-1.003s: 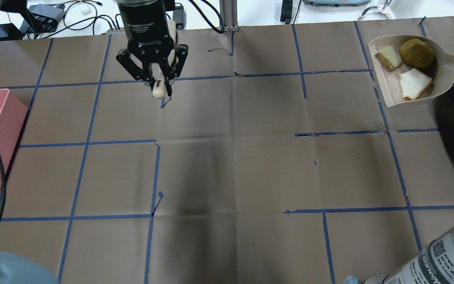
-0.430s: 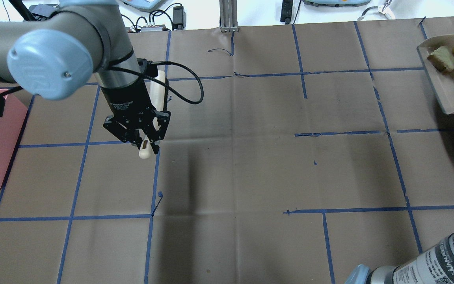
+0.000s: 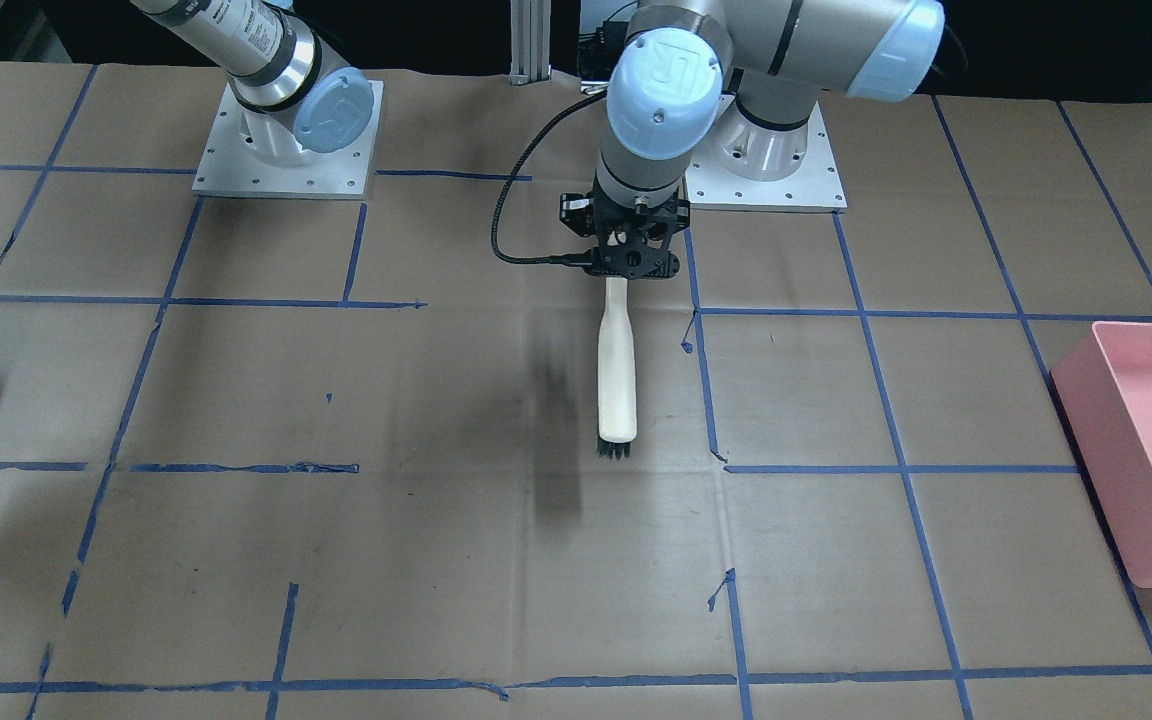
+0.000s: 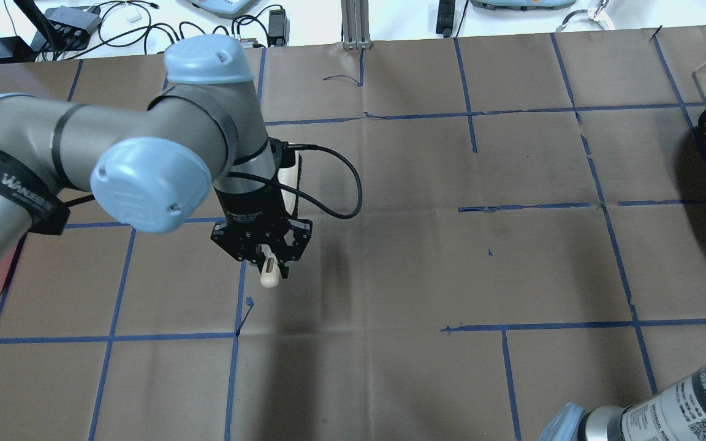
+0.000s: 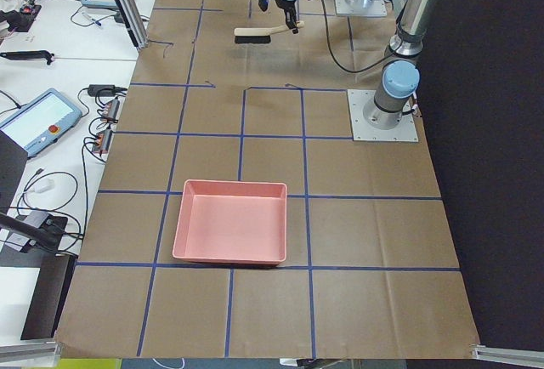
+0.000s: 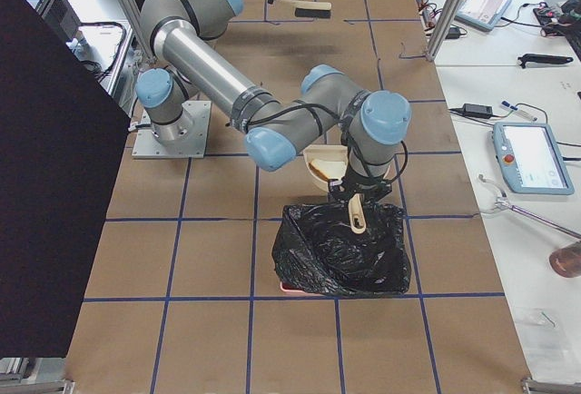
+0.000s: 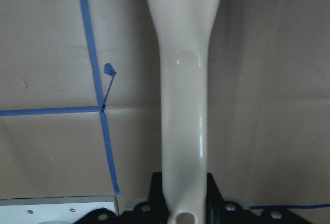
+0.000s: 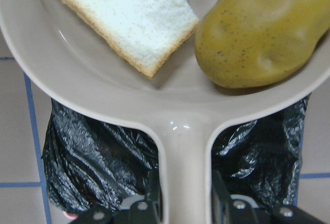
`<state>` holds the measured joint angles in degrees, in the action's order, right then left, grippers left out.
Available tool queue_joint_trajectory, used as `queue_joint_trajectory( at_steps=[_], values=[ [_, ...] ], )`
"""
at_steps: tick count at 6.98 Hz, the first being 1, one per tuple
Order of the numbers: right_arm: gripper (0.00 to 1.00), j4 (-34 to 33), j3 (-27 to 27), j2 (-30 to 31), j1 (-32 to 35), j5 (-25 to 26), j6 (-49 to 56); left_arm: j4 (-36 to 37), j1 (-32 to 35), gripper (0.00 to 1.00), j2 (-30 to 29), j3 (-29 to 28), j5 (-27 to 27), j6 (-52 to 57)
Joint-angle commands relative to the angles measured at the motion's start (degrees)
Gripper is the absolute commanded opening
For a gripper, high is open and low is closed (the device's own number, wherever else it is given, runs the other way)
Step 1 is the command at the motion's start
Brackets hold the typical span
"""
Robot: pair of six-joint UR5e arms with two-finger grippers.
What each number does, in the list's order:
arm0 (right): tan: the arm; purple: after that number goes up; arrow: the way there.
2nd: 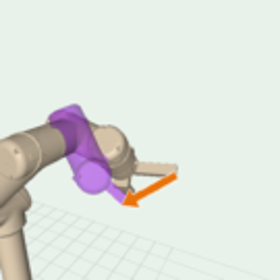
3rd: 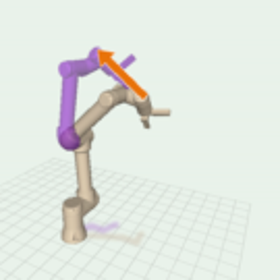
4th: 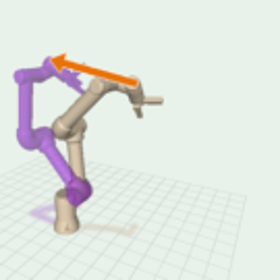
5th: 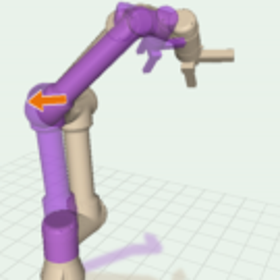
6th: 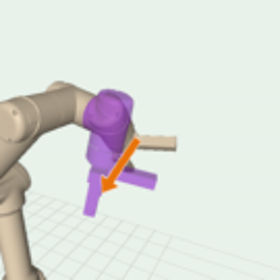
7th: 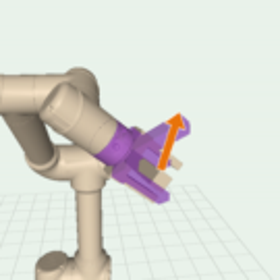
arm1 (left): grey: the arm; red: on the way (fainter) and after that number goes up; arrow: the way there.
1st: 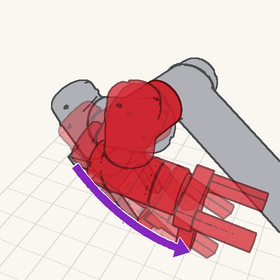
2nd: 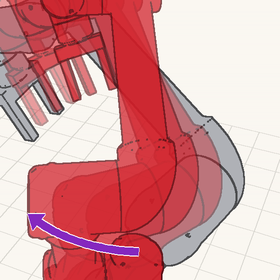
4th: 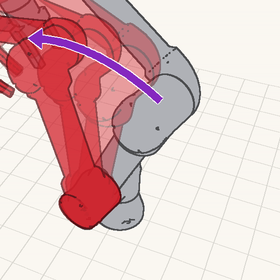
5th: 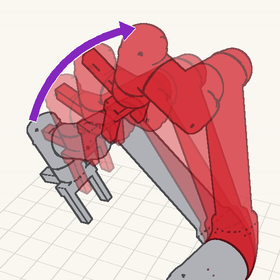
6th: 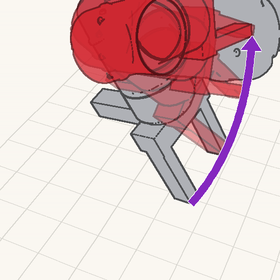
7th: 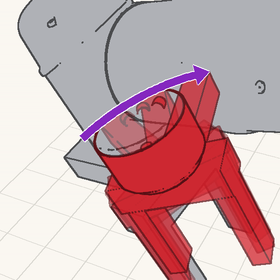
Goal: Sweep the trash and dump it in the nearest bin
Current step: 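Carry the cream brush toward the robot with the left gripper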
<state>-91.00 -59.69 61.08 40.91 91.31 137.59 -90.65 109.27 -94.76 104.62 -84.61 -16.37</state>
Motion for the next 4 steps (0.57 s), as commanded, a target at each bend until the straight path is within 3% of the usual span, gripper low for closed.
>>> queue_joint_trajectory(
  at_steps=[1, 4],
  values=[
    [0.07, -1.5, 1.8, -2.5, -4.9, 0.4, 5.0, 7.5, 5.8, 0.00, 0.4, 6.2, 4.8, -8.5],
    [0.07, -1.3, 13.7, -11.0, -10.1, 0.5, 7.4, 13.8, 8.9, 0.00, -0.3, 11.9, 6.7, -12.3]
  ],
)
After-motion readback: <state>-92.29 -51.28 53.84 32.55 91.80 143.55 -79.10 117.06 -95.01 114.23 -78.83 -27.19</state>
